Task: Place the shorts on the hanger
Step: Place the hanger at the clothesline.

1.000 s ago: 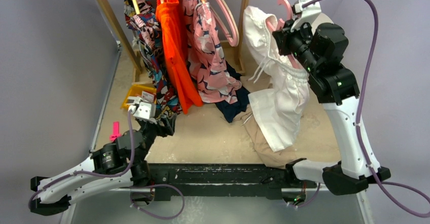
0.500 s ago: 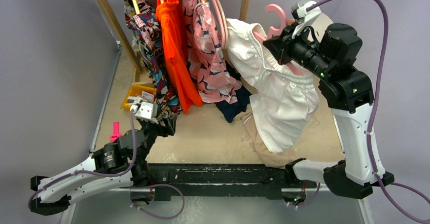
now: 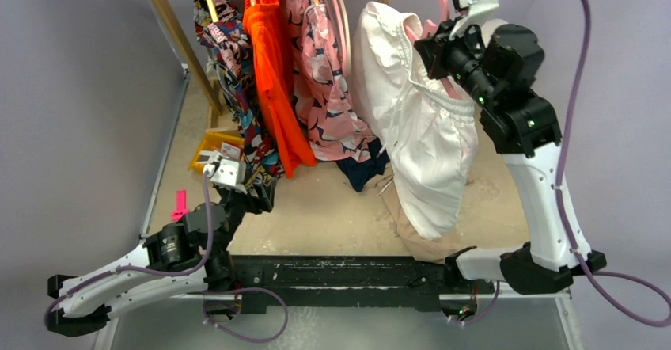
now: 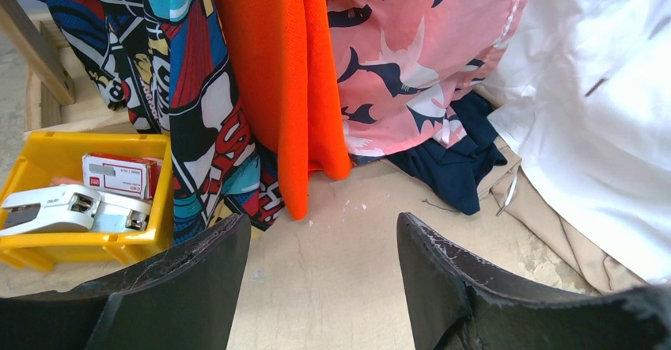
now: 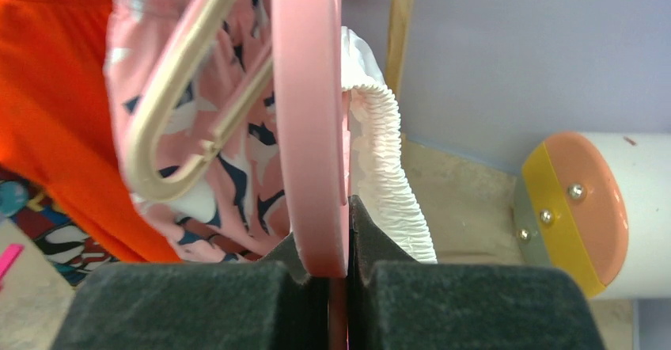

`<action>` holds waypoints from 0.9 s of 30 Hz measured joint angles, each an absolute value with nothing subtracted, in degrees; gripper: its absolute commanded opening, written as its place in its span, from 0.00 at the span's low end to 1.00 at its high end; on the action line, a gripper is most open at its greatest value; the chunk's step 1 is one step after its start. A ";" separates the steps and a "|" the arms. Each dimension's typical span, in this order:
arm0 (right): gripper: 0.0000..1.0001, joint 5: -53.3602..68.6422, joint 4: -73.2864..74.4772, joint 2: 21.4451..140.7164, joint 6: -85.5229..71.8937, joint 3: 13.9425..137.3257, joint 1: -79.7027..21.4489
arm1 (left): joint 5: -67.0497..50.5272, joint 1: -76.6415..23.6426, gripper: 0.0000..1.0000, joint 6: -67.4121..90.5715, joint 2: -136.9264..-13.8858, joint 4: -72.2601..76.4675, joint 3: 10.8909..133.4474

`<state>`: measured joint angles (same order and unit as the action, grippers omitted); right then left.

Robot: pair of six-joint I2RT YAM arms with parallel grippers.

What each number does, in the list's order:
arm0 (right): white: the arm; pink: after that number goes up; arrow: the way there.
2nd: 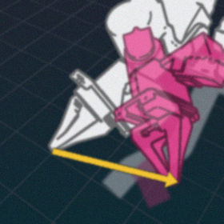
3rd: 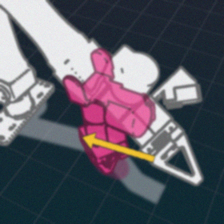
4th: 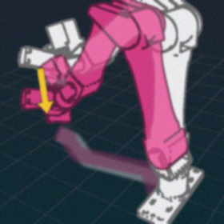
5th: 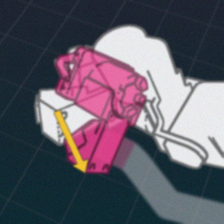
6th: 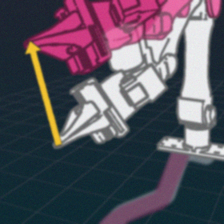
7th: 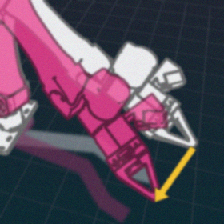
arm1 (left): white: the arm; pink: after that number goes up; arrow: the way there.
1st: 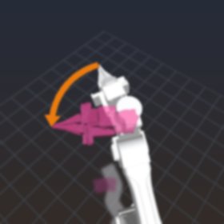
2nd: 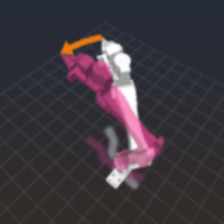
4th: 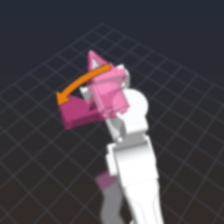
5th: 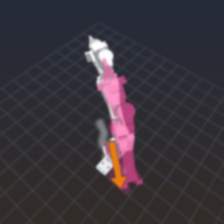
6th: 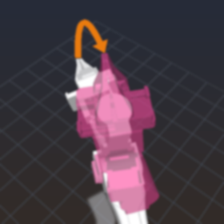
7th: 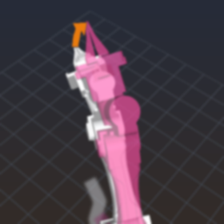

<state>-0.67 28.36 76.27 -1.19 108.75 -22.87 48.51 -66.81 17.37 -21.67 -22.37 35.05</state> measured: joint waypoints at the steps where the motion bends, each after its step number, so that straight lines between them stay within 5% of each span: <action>1: 0.00 -1.10 28.01 76.97 -1.34 108.27 -22.87 | 48.40 -66.81 0.67 17.34 -21.67 -22.37 35.05; 27: 0.00 1.19 21.32 99.74 -4.47 133.43 -22.87 | 48.01 -66.81 0.67 17.30 -21.34 -22.37 35.05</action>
<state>1.19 21.32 99.74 -4.47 133.43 -22.87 48.01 -66.81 17.30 -21.34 -22.37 35.05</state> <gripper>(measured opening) 0.035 0.667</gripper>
